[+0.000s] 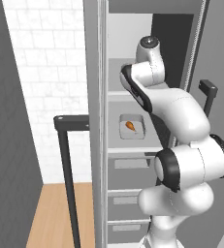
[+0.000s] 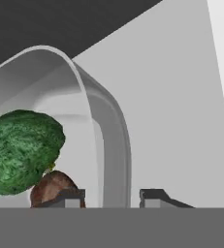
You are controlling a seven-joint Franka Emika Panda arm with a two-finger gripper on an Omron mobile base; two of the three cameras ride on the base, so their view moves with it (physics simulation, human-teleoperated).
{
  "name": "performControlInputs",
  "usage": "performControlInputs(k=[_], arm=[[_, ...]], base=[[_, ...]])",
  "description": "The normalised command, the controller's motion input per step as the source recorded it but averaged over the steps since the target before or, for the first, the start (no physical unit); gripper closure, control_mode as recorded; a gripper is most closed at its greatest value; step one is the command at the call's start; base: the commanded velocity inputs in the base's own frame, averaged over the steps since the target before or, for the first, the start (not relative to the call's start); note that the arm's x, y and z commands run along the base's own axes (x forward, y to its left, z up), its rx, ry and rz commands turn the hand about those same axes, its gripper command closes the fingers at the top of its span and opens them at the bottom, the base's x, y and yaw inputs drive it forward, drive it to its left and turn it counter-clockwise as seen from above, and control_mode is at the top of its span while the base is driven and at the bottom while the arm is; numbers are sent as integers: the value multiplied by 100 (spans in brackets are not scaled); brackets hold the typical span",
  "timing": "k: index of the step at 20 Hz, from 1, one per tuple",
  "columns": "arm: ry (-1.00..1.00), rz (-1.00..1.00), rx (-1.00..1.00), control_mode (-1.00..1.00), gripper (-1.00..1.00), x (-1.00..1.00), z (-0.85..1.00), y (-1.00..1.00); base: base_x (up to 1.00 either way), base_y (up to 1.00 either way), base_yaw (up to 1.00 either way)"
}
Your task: Take the meat container that has the chicken drumstick and place it on the second highest rack of the freezer. Then take the vegetable container that has the mushroom and broccoli and place it on the highest rack of the freezer.
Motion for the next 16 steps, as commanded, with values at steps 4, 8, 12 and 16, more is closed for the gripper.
performControlInputs(k=[4,8,12,16], arm=[[0,0,0,-100,-100,0,0,0],[-12,0,0,-100,-100,-26,1,0],[-24,0,0,-100,-100,-87,8,0],[-4,0,1,-100,-100,-97,39,-3]], base=[[0,0,0],[0,0,0],[0,0,0],[0,0,0]])
